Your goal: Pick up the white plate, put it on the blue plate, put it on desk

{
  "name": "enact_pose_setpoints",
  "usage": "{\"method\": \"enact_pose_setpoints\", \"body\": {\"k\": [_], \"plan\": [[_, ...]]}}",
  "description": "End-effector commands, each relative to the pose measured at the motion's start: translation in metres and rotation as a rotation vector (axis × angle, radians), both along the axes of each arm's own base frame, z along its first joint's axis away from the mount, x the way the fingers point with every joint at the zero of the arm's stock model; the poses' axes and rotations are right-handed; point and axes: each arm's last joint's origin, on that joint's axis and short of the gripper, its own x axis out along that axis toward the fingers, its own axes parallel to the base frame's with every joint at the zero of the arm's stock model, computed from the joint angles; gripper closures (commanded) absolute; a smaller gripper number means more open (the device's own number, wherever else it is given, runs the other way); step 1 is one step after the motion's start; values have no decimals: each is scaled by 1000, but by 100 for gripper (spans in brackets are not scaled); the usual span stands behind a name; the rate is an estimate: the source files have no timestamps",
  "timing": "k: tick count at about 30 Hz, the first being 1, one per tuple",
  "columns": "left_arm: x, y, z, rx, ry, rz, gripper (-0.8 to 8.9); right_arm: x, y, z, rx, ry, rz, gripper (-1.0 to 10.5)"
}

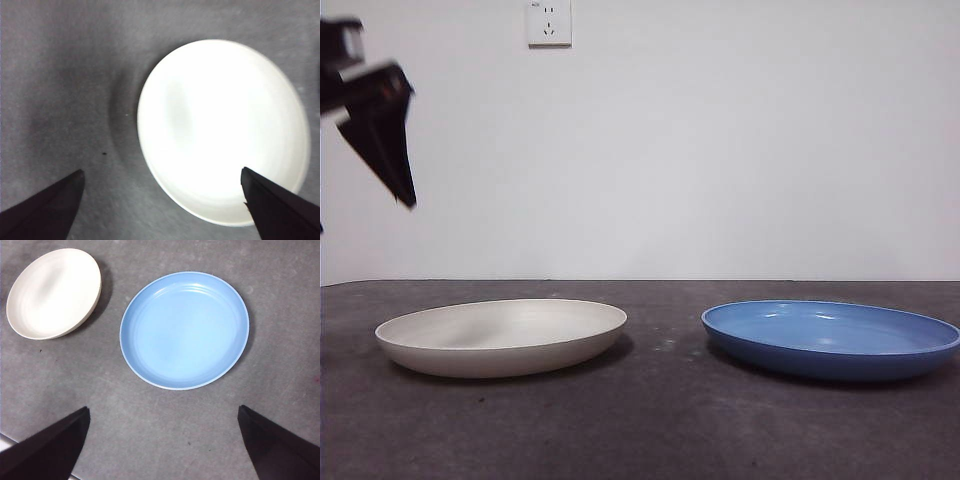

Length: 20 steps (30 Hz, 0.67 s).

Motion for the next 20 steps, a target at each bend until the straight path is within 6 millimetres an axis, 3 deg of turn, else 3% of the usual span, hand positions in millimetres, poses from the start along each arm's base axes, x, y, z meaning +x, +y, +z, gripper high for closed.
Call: {"method": "enact_pose_setpoints", "body": {"k": [1,11,17,20], "plan": [[18,-3,-4,17,9,11,315,2,1,5,10,-15,-2,473],[59,-14,-33,41,96,-3,318,3,1,6,11,-29,-2,473],[69,-25,-49,48,130,-31,327,3,1,6,11,-33,-2,473],[71,-30,-54,50,136,-43,385,3,1,6,11,-34,-2,473]]}}
